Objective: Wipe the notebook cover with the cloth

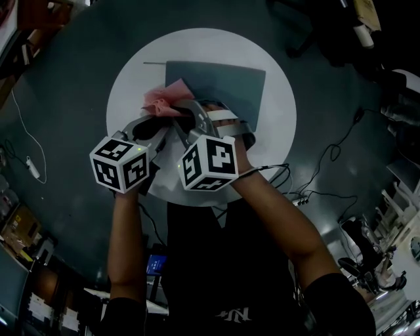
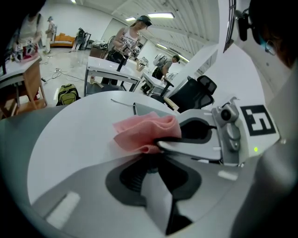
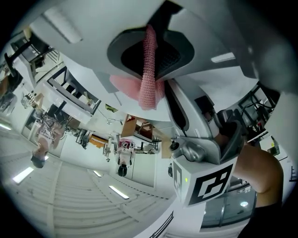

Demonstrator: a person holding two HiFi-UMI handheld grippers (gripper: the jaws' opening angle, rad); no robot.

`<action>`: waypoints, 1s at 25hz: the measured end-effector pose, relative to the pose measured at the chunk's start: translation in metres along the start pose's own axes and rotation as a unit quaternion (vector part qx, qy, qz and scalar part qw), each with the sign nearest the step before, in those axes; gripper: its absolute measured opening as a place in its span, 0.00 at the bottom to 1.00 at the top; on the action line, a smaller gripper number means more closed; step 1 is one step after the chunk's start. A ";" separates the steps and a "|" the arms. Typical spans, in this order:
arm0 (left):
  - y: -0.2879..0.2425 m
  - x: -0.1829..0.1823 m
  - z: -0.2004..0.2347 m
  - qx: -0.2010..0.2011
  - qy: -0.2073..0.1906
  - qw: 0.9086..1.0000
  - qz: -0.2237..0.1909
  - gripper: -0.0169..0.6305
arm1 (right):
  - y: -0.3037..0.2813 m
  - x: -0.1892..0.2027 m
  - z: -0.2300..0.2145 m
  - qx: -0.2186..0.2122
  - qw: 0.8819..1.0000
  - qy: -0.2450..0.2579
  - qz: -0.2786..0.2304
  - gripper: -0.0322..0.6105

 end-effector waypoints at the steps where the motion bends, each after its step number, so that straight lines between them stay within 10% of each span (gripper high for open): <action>1: 0.000 0.000 0.000 0.001 0.001 1.000 0.000 0.14 | 0.003 0.003 -0.001 0.004 1.000 -0.004 -0.001 0.06; 25: -0.002 0.000 -0.001 0.001 0.004 1.000 0.005 0.14 | 0.144 0.101 -0.036 0.133 0.984 -0.049 0.106 0.06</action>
Point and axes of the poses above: the fingertips, and each gripper's own axes: y backward along the fingers, z to its left, x out of its underside, the point moved 9 cm from there along y, backward along the fingers, and after that the axes turned 15 degrees about -z, right-handed, at the moved point
